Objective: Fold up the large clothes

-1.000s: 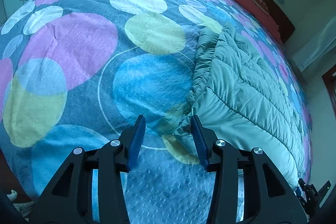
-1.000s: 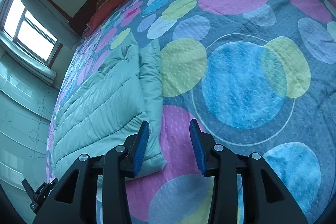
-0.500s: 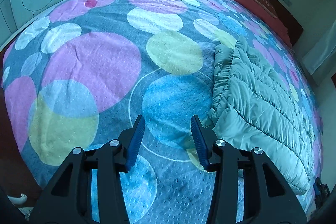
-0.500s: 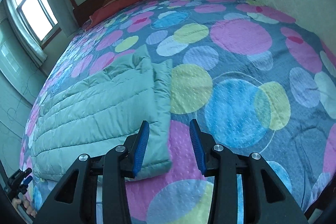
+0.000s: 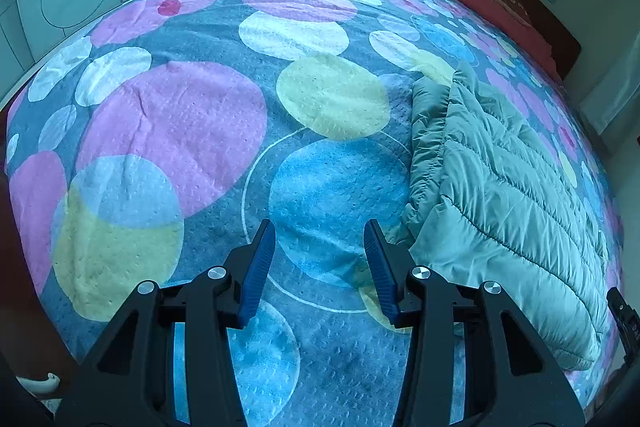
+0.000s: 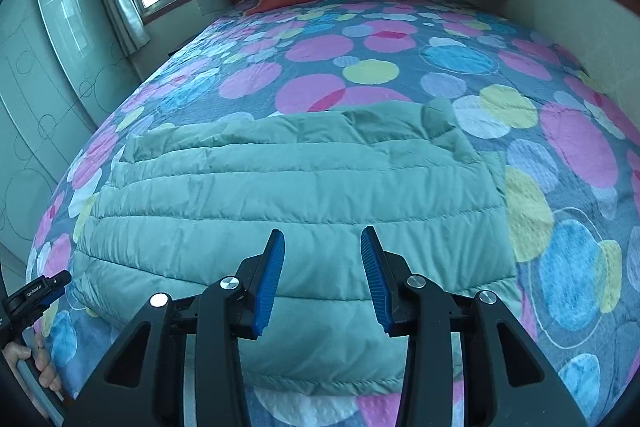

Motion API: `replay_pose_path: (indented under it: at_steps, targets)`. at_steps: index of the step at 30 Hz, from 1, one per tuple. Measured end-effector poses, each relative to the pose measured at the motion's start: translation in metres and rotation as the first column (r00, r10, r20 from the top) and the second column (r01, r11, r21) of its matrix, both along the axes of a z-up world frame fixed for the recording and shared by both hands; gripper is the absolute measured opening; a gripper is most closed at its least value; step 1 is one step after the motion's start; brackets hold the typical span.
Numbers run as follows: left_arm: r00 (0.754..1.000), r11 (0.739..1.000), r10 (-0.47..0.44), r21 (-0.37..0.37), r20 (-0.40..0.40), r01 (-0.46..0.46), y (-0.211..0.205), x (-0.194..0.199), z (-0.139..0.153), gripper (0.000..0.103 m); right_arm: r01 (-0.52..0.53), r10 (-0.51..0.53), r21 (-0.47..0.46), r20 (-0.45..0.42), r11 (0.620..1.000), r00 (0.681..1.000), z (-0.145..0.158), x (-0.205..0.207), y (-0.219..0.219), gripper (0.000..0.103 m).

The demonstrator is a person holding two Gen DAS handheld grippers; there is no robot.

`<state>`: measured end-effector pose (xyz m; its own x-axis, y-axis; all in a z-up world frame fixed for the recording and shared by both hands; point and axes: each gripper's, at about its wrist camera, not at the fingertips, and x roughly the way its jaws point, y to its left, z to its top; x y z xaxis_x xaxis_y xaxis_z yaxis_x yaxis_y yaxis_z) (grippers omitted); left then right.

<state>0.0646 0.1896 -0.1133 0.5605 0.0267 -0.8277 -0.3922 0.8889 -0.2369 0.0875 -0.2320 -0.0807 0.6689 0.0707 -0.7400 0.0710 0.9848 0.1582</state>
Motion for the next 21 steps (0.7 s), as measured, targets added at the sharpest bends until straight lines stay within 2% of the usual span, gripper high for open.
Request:
replay_pose_path:
  at_steps: [14, 17, 21]
  targets:
    - [1.000, 0.998, 0.015, 0.057, -0.026, -0.013, 0.008, 0.010, -0.008, 0.046, -0.102, 0.101, -0.125, -0.013, 0.987, 0.995, -0.003, 0.041, 0.066, 0.040]
    - [1.000, 0.996, 0.009, 0.088, -0.026, -0.007, 0.006, 0.012, -0.006, 0.046, -0.113, 0.110, -0.153, -0.028, 0.982, 0.994, -0.007, 0.047, 0.075, 0.040]
    - [1.000, 0.990, 0.000, 0.137, -0.020, 0.003, 0.005, 0.016, -0.003, 0.052, -0.127, 0.118, -0.184, -0.057, 0.975, 0.991, -0.018, 0.054, 0.083, 0.040]
